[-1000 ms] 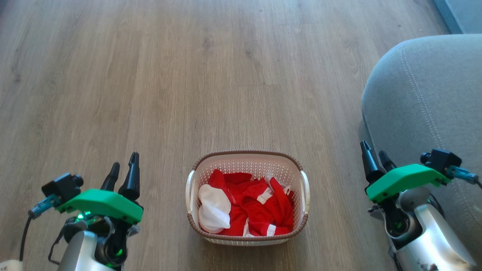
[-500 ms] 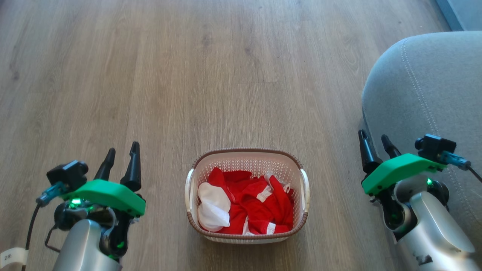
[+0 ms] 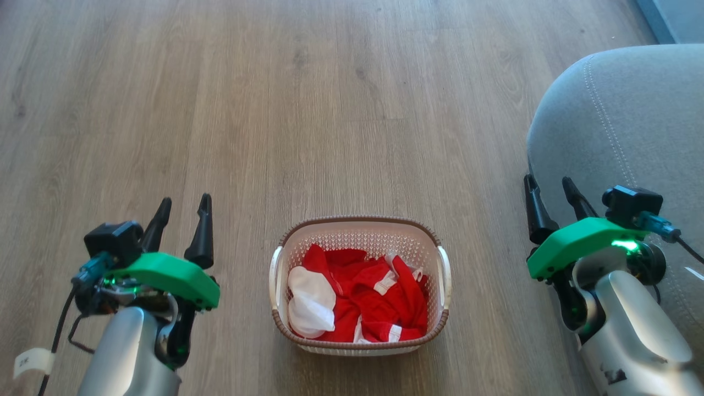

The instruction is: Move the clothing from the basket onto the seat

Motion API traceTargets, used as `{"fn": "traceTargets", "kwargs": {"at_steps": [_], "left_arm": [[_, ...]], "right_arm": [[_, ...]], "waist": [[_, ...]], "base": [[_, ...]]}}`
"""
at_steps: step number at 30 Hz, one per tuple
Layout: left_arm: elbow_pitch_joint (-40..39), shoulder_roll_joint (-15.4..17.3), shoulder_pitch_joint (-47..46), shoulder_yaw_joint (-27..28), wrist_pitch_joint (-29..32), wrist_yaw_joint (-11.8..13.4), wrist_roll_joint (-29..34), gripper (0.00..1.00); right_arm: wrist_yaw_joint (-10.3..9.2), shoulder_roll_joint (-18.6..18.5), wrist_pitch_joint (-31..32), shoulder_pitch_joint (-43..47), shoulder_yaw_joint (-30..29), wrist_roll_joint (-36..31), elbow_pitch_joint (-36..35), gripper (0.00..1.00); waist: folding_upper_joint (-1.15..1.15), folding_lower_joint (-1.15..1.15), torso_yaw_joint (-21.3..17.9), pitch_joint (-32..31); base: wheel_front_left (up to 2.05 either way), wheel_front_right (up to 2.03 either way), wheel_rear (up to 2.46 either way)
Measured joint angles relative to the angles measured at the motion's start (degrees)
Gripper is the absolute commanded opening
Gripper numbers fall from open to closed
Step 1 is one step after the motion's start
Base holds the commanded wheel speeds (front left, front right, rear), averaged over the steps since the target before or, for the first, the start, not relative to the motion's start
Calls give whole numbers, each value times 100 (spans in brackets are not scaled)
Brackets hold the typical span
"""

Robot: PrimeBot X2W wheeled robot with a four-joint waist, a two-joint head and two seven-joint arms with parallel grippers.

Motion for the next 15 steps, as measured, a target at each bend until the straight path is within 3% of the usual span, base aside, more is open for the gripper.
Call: {"fn": "traceTargets", "kwargs": {"at_steps": [15], "left_arm": [[57, -26, -163, -13, -252, -1, 980, 100]], "right_arm": [[0, -36, -269, -115, -5, -1016, -4, 100]], "waist": [[0, 0, 6, -40]], "base": [[0, 0, 0]]}}
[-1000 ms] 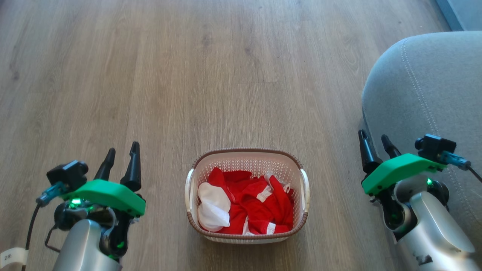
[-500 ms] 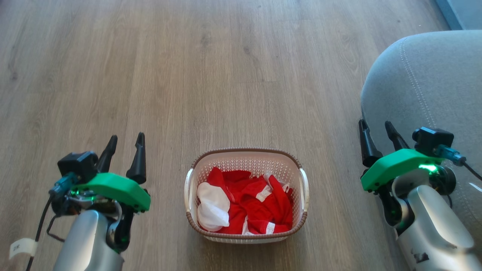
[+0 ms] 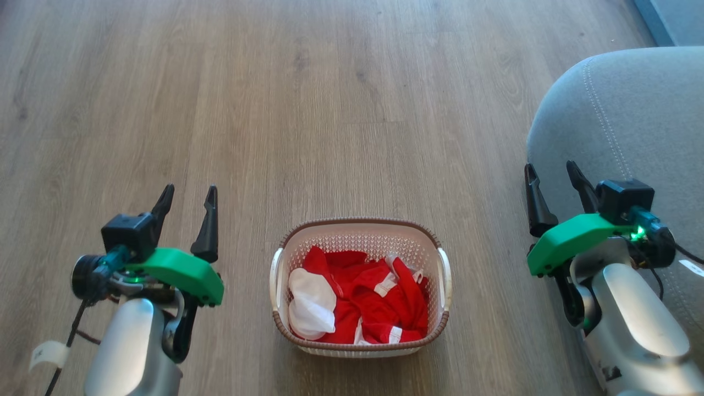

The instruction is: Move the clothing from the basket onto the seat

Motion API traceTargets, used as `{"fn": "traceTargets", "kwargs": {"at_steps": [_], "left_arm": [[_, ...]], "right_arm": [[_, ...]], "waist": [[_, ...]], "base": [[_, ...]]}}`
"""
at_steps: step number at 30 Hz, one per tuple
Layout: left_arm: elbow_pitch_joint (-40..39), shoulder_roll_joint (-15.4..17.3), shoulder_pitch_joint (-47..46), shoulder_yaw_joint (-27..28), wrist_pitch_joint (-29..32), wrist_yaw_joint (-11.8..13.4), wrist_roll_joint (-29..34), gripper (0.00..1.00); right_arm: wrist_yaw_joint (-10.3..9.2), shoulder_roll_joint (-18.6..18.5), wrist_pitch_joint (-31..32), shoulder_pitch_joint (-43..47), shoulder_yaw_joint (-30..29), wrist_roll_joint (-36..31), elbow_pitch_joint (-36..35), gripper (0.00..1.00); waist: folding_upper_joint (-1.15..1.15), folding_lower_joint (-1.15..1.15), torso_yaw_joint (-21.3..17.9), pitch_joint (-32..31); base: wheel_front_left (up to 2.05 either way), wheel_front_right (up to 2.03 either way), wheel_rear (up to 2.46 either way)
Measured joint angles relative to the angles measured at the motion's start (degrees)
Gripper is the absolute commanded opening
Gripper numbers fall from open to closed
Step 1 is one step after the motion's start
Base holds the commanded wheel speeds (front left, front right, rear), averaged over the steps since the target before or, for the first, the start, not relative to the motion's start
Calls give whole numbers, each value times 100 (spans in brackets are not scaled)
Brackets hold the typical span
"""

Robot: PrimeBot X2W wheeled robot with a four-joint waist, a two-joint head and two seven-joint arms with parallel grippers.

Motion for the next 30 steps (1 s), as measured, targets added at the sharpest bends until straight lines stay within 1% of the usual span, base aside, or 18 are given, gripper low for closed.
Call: {"fn": "traceTargets", "kwargs": {"at_steps": [9, 19, 30], "left_arm": [[68, -40, -26, 81, -165, 0, 641, 100], [88, -76, -86, 107, -168, 0, 655, 100], [89, -102, -171, 71, -168, 0, 646, 100]], "right_arm": [[0, -18, -129, 0, -79, -597, 1, 100], [0, -13, -129, -1, -190, -670, -81, 100], [0, 35, -129, -231, -309, -712, -364, 100]], "waist": [[0, 0, 4, -3], [0, 0, -19, 89], [0, 0, -82, 456]], "base": [[0, 0, 0], [0, 0, 0], [0, 0, 0]]}}
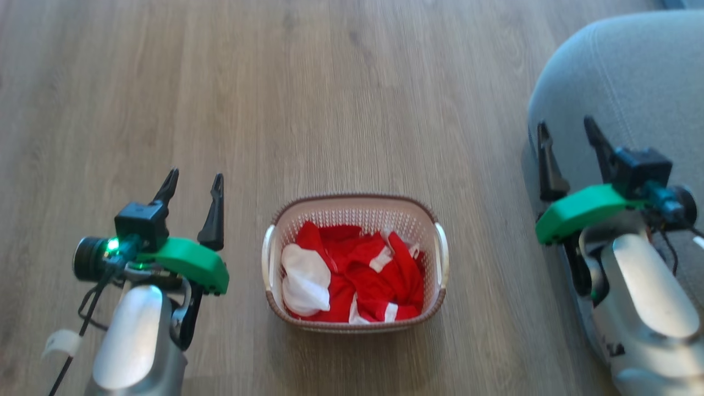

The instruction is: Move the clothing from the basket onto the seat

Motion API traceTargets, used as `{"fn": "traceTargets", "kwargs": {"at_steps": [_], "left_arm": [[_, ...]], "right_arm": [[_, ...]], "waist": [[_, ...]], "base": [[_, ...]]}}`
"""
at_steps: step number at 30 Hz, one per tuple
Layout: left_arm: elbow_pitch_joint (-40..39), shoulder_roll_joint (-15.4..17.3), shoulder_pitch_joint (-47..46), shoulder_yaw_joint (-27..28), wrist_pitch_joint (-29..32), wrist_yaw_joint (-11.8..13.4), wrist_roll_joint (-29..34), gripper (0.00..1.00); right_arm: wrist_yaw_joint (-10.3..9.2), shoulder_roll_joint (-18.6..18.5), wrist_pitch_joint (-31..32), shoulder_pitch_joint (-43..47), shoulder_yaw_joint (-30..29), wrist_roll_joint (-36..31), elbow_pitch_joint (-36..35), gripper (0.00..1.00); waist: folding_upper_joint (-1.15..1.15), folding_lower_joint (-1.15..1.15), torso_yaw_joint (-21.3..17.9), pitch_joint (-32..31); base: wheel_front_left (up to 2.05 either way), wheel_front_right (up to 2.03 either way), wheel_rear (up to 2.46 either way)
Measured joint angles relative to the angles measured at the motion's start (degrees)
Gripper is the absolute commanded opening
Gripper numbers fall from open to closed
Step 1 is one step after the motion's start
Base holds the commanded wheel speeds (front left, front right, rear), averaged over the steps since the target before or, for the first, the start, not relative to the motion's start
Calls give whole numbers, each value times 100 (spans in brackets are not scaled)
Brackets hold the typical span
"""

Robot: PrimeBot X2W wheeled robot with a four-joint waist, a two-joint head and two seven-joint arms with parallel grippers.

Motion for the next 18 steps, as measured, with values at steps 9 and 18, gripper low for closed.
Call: {"fn": "traceTargets", "kwargs": {"at_steps": [9, 18], "left_arm": [[0, -73, -374, -245, 0, 0, -222, 100], [68, -101, -928, -684, -1, -1, -350, 100]], "right_arm": [[0, 36, -1, -435, -46, -58, -563, 100], [0, 98, -8, -970, -87, -177, -1112, 100]], "waist": [[0, 0, -141, 728], [0, 1, -330, 1725]], "base": [[0, 0, 0], [0, 0, 0]]}}
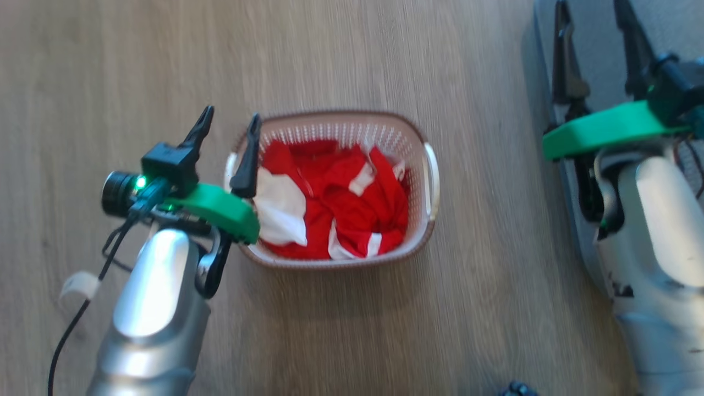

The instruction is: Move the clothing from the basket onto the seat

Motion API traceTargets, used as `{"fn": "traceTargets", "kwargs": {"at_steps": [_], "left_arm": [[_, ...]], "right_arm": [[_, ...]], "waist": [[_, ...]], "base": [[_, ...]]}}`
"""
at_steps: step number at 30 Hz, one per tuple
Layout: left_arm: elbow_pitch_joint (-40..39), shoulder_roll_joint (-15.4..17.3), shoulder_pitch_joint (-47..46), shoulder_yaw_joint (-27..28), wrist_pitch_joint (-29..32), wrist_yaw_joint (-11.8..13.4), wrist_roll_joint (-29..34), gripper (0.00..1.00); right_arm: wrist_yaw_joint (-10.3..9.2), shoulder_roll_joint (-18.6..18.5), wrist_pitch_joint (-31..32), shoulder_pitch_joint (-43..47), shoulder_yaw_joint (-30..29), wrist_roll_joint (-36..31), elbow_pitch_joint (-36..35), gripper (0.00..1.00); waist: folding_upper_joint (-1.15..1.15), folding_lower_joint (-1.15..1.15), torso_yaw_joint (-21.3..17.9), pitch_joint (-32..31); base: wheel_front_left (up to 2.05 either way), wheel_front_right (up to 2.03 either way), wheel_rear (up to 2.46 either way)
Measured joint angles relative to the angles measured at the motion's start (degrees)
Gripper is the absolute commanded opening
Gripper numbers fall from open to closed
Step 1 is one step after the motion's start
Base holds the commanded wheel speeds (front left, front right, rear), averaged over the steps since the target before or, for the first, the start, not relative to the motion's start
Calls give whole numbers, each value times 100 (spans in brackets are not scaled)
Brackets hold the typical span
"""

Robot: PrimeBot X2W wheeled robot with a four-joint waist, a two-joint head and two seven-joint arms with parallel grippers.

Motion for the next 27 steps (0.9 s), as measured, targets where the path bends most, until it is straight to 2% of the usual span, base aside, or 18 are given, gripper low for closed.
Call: {"fn": "traceTargets", "kwargs": {"at_steps": [10, 17, 27], "left_arm": [[499, 15, -545, -713, -24, 0, -236, 100], [1148, 208, -1090, -1516, -24, 0, -610, 100], [1996, 398, -2088, -2308, -24, 0, -664, 100]], "right_arm": [[0, 126, -42, -504, -63, -116, -568, 100], [0, 215, -43, -973, -38, -167, -850, 100], [0, 415, -43, -1081, 119, -170, -1017, 100]], "waist": [[0, 1, -190, 1074], [0, 1, -387, 1734], [0, 0, -797, 2545]], "base": [[0, 0, 0], [0, 0, 0], [0, 0, 0]]}}
